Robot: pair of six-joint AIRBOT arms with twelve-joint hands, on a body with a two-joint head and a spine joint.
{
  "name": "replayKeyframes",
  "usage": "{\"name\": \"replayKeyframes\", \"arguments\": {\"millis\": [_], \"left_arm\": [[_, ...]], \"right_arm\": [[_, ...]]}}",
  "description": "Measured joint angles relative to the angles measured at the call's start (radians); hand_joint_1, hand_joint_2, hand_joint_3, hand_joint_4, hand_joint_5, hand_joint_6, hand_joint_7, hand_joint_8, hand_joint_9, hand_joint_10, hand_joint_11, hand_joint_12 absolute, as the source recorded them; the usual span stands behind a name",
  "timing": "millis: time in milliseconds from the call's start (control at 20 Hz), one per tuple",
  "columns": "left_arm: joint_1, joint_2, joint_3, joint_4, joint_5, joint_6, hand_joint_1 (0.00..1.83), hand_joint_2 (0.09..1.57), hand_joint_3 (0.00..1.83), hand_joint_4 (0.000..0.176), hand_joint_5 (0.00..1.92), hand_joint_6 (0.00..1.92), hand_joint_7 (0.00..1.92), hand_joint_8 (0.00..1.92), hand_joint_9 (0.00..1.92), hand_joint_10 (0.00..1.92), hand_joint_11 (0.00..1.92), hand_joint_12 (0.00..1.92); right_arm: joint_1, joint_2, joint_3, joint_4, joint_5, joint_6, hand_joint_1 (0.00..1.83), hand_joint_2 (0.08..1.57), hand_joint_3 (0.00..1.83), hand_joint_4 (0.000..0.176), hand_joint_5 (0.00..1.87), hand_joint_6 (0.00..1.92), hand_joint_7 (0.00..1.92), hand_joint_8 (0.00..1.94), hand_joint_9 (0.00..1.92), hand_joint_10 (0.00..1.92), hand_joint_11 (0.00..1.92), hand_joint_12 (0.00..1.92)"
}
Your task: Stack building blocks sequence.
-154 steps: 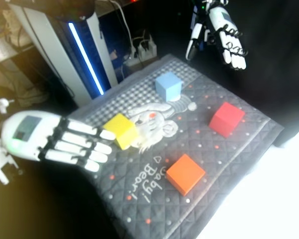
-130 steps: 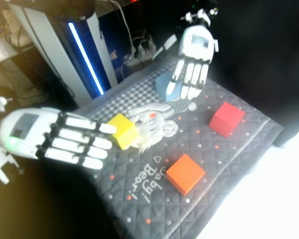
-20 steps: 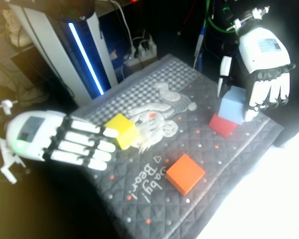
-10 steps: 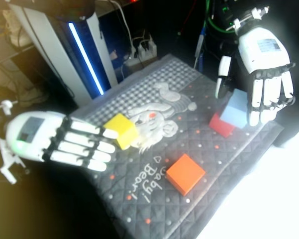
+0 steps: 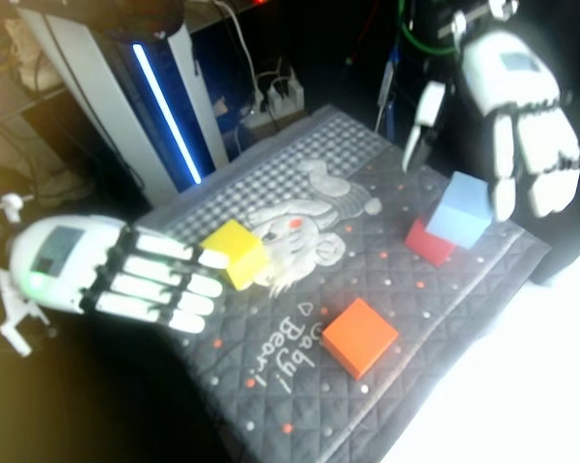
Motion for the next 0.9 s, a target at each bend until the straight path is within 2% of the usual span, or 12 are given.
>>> {"name": "replayKeyframes", "arguments": {"millis": [50, 150, 200, 300, 350, 400, 450, 600, 650, 800, 850, 900], "left_arm": [[0.015, 0.021, -0.024, -0.019, -0.037, 0.009, 0.66, 0.82, 0.0, 0.176, 0.1, 0.0, 0.0, 0.0, 0.0, 0.0, 0.0, 0.01], [0.052, 0.067, -0.071, -0.049, -0.107, 0.012, 0.64, 0.82, 0.0, 0.172, 0.09, 0.0, 0.0, 0.0, 0.0, 0.0, 0.0, 0.0], [0.097, 0.112, -0.112, -0.084, -0.173, 0.016, 0.71, 0.81, 0.0, 0.176, 0.09, 0.0, 0.0, 0.0, 0.0, 0.0, 0.0, 0.0], [0.193, 0.163, -0.165, -0.166, -0.278, 0.028, 0.8, 0.78, 0.0, 0.172, 0.11, 0.01, 0.0, 0.0, 0.0, 0.0, 0.0, 0.0], [0.253, 0.191, -0.198, -0.207, -0.322, 0.035, 0.87, 0.76, 0.0, 0.147, 0.11, 0.0, 0.0, 0.0, 0.0, 0.0, 0.0, 0.0], [0.305, 0.215, -0.232, -0.234, -0.369, 0.033, 0.85, 0.75, 0.0, 0.138, 0.1, 0.0, 0.0, 0.0, 0.0, 0.0, 0.0, 0.0], [0.356, 0.233, -0.257, -0.236, -0.412, 0.017, 0.79, 0.73, 0.0, 0.148, 0.09, 0.0, 0.0, 0.0, 0.0, 0.0, 0.0, 0.0], [0.457, 0.257, -0.304, -0.251, -0.496, -0.008, 0.73, 0.73, 0.0, 0.143, 0.08, 0.0, 0.0, 0.0, 0.0, 0.0, 0.01, 0.0], [0.482, 0.26, -0.314, -0.262, -0.519, -0.009, 0.76, 0.74, 0.0, 0.14, 0.08, 0.0, 0.0, 0.0, 0.0, 0.0, 0.0, 0.0], [0.6, 0.262, -0.331, -0.322, -0.596, -0.064, 0.78, 0.72, 0.0, 0.135, 0.11, 0.01, 0.0, 0.0, 0.0, 0.0, 0.0, 0.0], [0.626, 0.262, -0.335, -0.332, -0.604, -0.066, 0.78, 0.72, 0.0, 0.154, 0.1, 0.0, 0.0, 0.0, 0.0, 0.0, 0.02, 0.01], [0.647, 0.261, -0.339, -0.348, -0.613, -0.077, 0.79, 0.72, 0.0, 0.155, 0.09, 0.0, 0.0, 0.0, 0.0, 0.0, 0.02, 0.01]], "right_arm": [[0.0, 0.005, -0.003, -0.003, 0.018, 0.0, 0.6, 1.28, 0.0, 0.16, 0.42, 0.0, 0.32, 0.0, 0.28, 0.0, 0.01, 0.37], [0.0, 0.009, -0.007, -0.006, 0.048, 0.001, 0.61, 1.28, 0.0, 0.15, 0.42, 0.0, 0.32, 0.0, 0.26, 0.0, 0.0, 0.42], [0.0, 0.013, -0.008, -0.021, 0.059, 0.014, 0.6, 1.29, 0.0, 0.11, 0.43, 0.0, 0.34, 0.0, 0.3, 0.0, 0.03, 0.58], [0.016, 0.014, -0.008, -0.069, 0.058, 0.037, 0.61, 1.27, 0.0, 0.102, 0.46, 0.0, 0.38, 0.0, 0.34, 0.01, 0.1, 0.52], [0.031, 0.014, -0.008, -0.11, 0.059, 0.039, 0.56, 1.27, 0.0, 0.099, 0.49, 0.0, 0.39, 0.0, 0.31, 0.0, 0.13, 0.32], [0.044, 0.014, -0.008, -0.141, 0.065, 0.042, 0.52, 1.26, 0.0, 0.122, 0.49, 0.0, 0.39, 0.0, 0.29, 0.0, 0.12, 0.23], [0.058, 0.014, -0.008, -0.162, 0.065, 0.047, 0.49, 1.23, 0.0, 0.131, 0.51, 0.0, 0.39, 0.0, 0.29, 0.0, 0.18, 0.18], [0.078, 0.002, 0.001, -0.183, 0.058, 0.06, 0.48, 1.23, 0.0, 0.134, 0.48, 0.0, 0.38, 0.0, 0.37, 0.0, 0.35, 0.12], [0.08, -0.006, 0.007, -0.185, 0.049, 0.067, 0.54, 1.21, 0.0, 0.154, 0.48, 0.0, 0.36, 0.0, 0.34, 0.0, 0.31, 0.09], [0.096, -0.061, 0.053, -0.204, 0.009, 0.137, 0.56, 1.15, 0.0, 0.135, 0.34, 0.0, 0.28, 0.0, 0.25, 0.0, 0.24, 0.05], [0.114, -0.076, 0.067, -0.212, -0.013, 0.153, 0.51, 1.12, 0.0, 0.145, 0.23, 0.0, 0.2, 0.0, 0.17, 0.0, 0.23, 0.04], [0.137, -0.089, 0.077, -0.228, -0.044, 0.167, 0.49, 1.09, 0.0, 0.159, 0.18, 0.0, 0.15, 0.0, 0.14, 0.0, 0.22, 0.04]]}}
